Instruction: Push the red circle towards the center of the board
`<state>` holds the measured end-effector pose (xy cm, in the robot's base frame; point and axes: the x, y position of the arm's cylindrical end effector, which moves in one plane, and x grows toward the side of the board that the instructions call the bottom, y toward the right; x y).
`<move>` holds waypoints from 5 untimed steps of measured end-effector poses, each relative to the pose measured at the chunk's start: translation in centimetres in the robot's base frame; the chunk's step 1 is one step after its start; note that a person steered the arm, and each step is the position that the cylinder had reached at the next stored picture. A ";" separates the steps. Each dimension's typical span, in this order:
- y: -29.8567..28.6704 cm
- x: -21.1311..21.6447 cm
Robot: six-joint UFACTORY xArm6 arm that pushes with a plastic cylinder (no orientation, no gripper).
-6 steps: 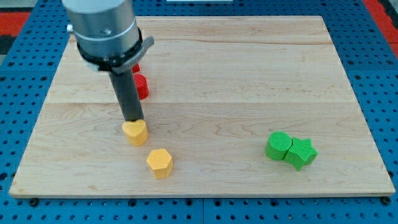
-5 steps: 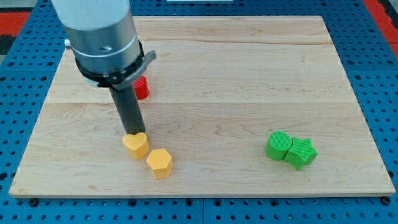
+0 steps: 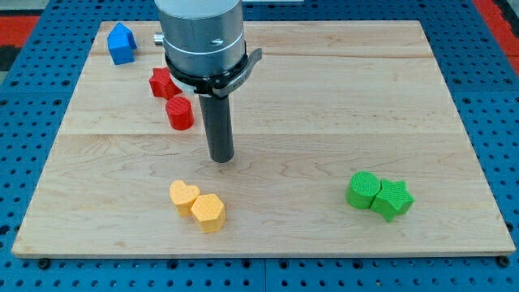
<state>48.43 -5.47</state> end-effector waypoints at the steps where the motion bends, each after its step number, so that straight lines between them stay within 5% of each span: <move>1: -0.7 0.0; 2: -6.4 0.0; 5: -10.7 -5.9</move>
